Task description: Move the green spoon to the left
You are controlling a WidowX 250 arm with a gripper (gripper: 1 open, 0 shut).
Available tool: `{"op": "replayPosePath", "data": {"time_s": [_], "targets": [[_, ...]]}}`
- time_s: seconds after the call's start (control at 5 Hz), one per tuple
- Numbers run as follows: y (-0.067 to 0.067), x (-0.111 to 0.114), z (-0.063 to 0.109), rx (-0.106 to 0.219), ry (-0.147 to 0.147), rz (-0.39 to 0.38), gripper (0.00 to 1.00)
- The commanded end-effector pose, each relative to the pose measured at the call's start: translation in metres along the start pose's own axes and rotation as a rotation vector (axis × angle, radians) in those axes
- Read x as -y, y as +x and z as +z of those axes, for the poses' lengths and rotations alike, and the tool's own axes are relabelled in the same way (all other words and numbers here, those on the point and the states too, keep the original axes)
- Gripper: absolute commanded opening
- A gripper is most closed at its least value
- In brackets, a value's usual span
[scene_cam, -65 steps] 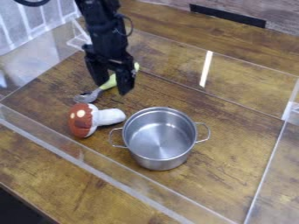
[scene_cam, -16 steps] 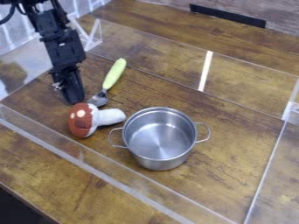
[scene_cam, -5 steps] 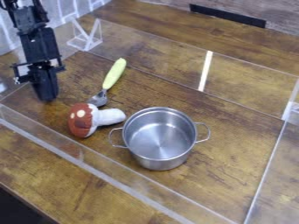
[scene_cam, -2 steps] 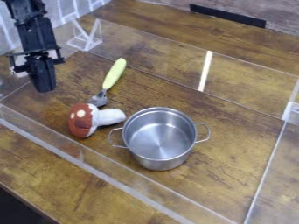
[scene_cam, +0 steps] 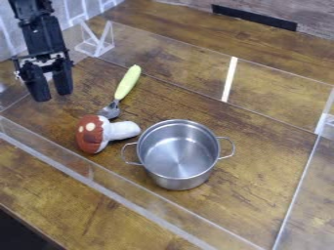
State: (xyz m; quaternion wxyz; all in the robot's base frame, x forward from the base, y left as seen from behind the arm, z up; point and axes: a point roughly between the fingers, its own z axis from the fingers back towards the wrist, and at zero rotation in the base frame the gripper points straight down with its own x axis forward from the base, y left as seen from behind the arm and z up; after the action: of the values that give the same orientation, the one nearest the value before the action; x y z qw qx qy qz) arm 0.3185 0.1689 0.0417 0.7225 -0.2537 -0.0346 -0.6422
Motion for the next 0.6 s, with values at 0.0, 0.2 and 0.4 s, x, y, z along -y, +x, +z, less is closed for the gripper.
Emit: {"op": "replayPosePath", "data": {"time_s": [0.0,0.2,0.4], "targets": [[0.006,-0.0034,0.036,-0.025,0.078,-0.015,1.0],[0.0088,-0.0051,0.0328,-0.01,0.122,0.039,1.0],[0.0145,-0.0041,0.0338,0.002,0.178,0.092,1.0]]}}
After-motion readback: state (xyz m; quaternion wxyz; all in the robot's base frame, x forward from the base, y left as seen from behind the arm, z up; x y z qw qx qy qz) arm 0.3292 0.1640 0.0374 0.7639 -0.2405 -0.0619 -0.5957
